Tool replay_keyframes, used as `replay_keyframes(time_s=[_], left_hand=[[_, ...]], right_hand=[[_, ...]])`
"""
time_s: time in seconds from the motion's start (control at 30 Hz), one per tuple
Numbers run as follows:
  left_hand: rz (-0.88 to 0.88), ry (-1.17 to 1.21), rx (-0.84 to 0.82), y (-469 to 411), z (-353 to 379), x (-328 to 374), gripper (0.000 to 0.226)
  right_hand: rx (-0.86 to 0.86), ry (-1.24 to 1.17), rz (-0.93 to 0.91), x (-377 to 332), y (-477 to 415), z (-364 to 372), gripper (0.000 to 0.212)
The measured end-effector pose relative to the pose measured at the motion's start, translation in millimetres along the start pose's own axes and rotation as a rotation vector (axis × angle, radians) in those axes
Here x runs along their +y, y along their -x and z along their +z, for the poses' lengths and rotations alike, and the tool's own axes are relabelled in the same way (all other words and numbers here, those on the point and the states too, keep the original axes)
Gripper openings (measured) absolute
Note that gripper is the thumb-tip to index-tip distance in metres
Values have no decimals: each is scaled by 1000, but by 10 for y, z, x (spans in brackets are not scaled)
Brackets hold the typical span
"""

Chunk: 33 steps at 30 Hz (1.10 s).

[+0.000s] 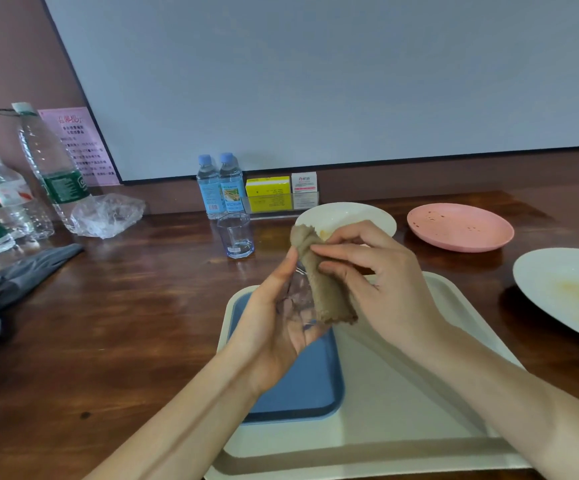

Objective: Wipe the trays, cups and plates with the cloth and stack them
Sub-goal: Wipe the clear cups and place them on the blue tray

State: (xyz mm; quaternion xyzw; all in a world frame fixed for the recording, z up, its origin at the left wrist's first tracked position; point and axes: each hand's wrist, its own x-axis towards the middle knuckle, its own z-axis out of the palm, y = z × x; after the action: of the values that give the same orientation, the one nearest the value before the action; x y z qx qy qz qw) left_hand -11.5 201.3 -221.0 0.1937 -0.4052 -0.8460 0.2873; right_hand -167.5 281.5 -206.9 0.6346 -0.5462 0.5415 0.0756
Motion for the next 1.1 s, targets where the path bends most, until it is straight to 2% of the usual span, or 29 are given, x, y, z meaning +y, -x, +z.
replay_keyframes(time_s=[0.1,0.23,0.27,0.4,0.47,0.6,0.67,0.73,0.8,0.87,1.1], left_hand=[[-10,28,-36,11,4,-3,34],[-25,39,-1,7,-62,10,65],[-26,33,9,11,-54,12,66],[-8,43,-29,23,13,-3,43],[2,46,-19,7,-9,-18,39],[-1,18,31,-7,-77,-6,51],[8,23,44,3,-54,4,48],[7,48,31,-22,-42,-5,45],[-11,62,19,-19,-16,-22,51],[-20,84,-3,1,5,-16,51],[-27,58,-61,7,-86,10,52]], right_hand=[[16,9,37,-6,17,-11,26],[-72,5,-116,-114,191,-8,25],[-73,-1,-123,-119,190,-16,25],[32,15,-6,13,44,-54,23],[43,35,16,33,40,-51,24],[-72,62,-138,-89,187,-24,23],[-78,72,-171,-82,172,-33,22],[-1,49,-91,-17,105,-57,22],[76,65,-7,28,69,-61,22],[100,82,27,24,89,-40,23],[-37,79,-193,-87,220,-54,24]])
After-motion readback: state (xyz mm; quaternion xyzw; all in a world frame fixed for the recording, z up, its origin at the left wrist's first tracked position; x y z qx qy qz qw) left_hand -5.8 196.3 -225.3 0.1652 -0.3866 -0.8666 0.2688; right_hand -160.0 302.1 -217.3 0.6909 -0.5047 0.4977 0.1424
